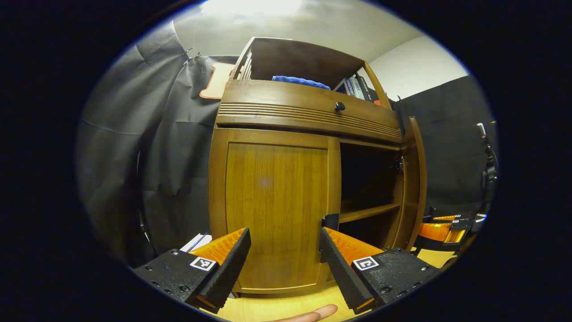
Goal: Open the right door of the double-door shoe cabinet with the right hand, and open the left door with the left hand.
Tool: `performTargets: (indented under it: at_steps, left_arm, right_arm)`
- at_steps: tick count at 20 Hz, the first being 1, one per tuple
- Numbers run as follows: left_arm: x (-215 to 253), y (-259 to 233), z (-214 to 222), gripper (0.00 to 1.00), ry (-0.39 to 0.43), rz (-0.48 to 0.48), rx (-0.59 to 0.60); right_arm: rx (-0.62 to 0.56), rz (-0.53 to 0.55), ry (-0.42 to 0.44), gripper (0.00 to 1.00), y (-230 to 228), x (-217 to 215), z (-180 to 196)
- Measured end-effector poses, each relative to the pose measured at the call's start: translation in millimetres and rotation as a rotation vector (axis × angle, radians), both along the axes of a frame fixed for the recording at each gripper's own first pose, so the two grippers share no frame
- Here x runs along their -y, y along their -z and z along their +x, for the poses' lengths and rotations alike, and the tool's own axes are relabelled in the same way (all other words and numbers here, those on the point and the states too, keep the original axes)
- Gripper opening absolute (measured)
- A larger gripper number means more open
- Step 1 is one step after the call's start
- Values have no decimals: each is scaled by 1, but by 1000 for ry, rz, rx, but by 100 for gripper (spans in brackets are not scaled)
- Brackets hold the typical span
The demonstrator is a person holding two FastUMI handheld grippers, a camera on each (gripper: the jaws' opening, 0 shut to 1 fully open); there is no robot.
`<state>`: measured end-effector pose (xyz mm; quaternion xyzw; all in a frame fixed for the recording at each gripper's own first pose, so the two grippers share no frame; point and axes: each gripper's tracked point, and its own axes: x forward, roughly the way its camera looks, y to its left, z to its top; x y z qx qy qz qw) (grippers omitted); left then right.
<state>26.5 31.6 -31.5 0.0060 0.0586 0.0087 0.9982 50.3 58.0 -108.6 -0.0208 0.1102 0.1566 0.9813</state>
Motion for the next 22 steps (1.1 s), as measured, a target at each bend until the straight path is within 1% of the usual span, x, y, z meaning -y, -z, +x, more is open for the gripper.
performTargets:
  at_steps: [1, 2, 3, 7, 10, 12, 14, 15, 16, 17, 18, 19, 20, 22]
  left_arm:
    - [1, 0, 0, 96, 1, 2, -2]
    - [1, 1, 0, 93, 3, 3, -3]
    - [2, 1, 1, 92, 5, 3, -3]
    - [7, 2, -1, 93, 19, 20, -1]
    - [11, 3, -1, 93, 28, 26, 0]
    - [14, 5, 0, 93, 35, 32, 0]
    - [16, 6, 2, 93, 39, 42, -3]
    - [18, 8, 2, 93, 43, 46, -6]
    - [19, 9, 2, 93, 44, 48, -7]
    - [19, 9, 2, 93, 44, 48, -8]
    - [20, 10, 3, 93, 45, 49, -9]
    - [20, 10, 3, 93, 46, 50, -11]
    - [21, 11, 4, 93, 46, 53, -12]
    - [22, 12, 3, 93, 46, 58, -12]
  right_arm:
    - [-1, -9, 9, 22, -2, 8, -3]
    - [-4, -13, 23, 22, -2, 15, -6]
    - [-3, -29, 35, 21, -3, 23, -8]
    - [21, -129, 108, 21, -11, 59, -17]
    - [2, -150, 133, 21, -11, 82, -20]
    - [-24, -119, 151, 21, -10, 100, -20]
    - [-25, -101, 182, 21, -13, 120, -20]
    - [-22, -100, 201, 17, -16, 132, -21]
    - [-14, -82, 217, 19, -18, 143, -16]
    - [-5, -70, 243, 10, -23, 160, -28]
    - [4, -40, 270, 0, -19, 171, -15]
    - [-17, 1, 239, 1, -15, 172, -13]
    - [-25, 42, 236, 1, -14, 178, -9]
    - [-18, 44, 200, 0, -12, 188, -5]
